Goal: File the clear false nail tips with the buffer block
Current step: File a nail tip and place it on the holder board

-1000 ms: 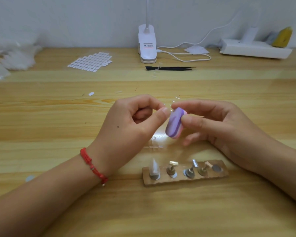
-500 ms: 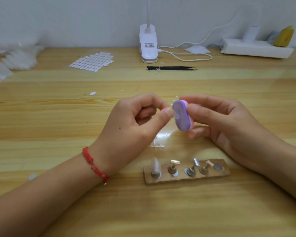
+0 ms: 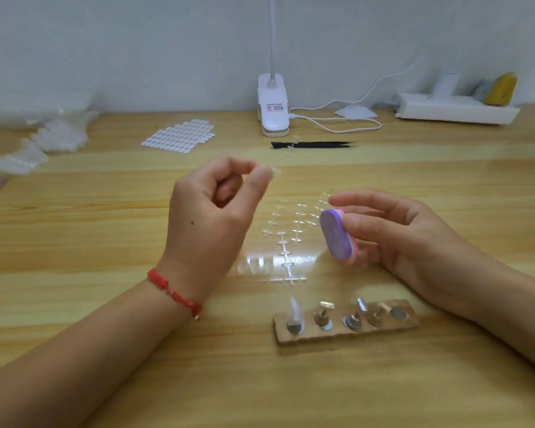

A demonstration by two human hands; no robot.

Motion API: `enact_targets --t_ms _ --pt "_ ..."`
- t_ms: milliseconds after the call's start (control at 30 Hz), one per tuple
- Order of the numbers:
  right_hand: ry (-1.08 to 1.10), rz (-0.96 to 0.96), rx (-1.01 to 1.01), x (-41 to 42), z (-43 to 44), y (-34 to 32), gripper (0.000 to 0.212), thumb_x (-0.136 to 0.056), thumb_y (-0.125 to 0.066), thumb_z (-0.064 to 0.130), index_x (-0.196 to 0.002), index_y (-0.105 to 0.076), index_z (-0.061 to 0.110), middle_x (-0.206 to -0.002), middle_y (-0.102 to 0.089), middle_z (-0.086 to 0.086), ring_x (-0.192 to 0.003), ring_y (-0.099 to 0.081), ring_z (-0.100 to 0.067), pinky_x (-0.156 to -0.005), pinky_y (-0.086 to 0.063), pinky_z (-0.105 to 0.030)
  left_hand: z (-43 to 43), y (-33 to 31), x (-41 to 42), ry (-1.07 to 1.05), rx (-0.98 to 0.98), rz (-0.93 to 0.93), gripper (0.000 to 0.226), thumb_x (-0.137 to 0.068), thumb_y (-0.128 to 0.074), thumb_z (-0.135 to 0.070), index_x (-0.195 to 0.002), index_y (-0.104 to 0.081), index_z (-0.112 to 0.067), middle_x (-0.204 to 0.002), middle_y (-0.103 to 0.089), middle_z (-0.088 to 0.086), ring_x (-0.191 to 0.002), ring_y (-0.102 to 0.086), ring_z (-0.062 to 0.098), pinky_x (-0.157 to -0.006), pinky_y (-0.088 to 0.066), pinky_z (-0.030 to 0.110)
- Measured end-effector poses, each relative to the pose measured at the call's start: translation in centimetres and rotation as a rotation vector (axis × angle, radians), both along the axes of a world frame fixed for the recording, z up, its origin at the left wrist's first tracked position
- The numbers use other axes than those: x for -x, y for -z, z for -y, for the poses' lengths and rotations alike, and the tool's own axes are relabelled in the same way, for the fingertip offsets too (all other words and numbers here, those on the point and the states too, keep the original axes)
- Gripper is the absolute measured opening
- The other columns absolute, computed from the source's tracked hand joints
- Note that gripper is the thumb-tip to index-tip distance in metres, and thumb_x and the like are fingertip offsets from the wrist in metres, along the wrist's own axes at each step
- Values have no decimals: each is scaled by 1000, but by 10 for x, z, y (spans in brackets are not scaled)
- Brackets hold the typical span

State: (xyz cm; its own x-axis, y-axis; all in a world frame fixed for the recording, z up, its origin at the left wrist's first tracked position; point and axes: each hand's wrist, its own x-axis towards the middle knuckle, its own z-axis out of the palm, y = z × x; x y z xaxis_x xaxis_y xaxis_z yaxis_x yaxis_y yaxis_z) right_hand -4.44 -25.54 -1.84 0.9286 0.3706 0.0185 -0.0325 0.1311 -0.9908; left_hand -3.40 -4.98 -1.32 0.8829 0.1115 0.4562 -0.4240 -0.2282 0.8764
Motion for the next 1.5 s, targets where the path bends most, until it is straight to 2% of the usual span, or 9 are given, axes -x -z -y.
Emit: enact_targets --t_ms 167,233,333,533,633,733,833,1000,1500 --pt "62 -147 -155 -2 1 -3 20 -72 -53 13 -75 -72 13 -74 -57 -9 -56 -54 -14 -48 -52 -27 11 -2 8 224 64 -117 18 -73 -72 -30 -76 -75 -13 -58 -39 22 -56 -40 12 -55 -37 17" --pt "62 -169 -182 -1 -1 -5 19 -72 -44 13 -70 -62 8 -74 -55 -8 -51 -41 -12 -40 -43 -23 14 -2 12 303 90 -173 20 -69 -72 -33 -76 -76 -14 -60 -48 19 -56 -44 8 -53 -37 13" --pt "51 -106 -95 0 -3 -6 14 -77 -57 21 -66 -60 14 -68 -56 -3 -47 -35 -8 -36 -32 -18 18 1 13 371 67 -197 14 -77 -71 -20 -82 -75 -8 -51 -55 -15 -44 -44 -4 -48 -33 3" --pt "58 45 91 3 -2 -2 18 -64 -83 29 -79 -76 22 -54 -51 12 -46 -37 -3 -36 -33 -15 20 5 13 451 56 -186 16 -81 -67 -15 -91 -73 -4 -49 -59 -20 -49 -53 -11 -52 -35 -1" --pt "76 43 102 3 -2 -2 18 -62 -77 36 -74 -77 23 -52 -48 13 -44 -36 -3 -36 -32 -15 18 3 12 451 20 -173 22 -74 -71 -29 -87 -77 -11 -67 -71 10 -68 -60 3 -67 -45 15" --pt "75 48 102 3 -3 -3 19 -62 -75 37 -74 -77 22 -51 -47 13 -44 -36 -4 -36 -32 -15 17 2 11 438 -31 -156 20 -73 -73 -34 -83 -77 -16 -76 -57 39 -67 -47 24 -64 -37 33" --pt "63 36 99 3 -3 -4 18 -61 -75 36 -72 -76 22 -52 -47 11 -44 -36 -5 -37 -33 -15 15 2 10 449 -76 -126 13 -77 -73 -29 -79 -76 -17 -55 -42 28 -54 -36 19 -51 -31 23" --pt "9 32 118 2 -1 -3 13 -65 -82 31 -71 -75 22 -54 -51 12 -45 -39 -4 -38 -35 -15 12 8 8 423 -146 -77 12 -76 -75 -32 -76 -74 -20 -50 -36 -4 -49 -33 10 -50 -31 23" --pt "-111 38 150 1 -1 -4 12 -71 -73 33 -67 -74 21 -55 -51 11 -46 -42 0 -38 -38 -14 5 -3 8 285 -560 336 21 -79 -75 -35 -95 -72 -22 -77 -49 -4 -53 -44 12 -55 -36 21"
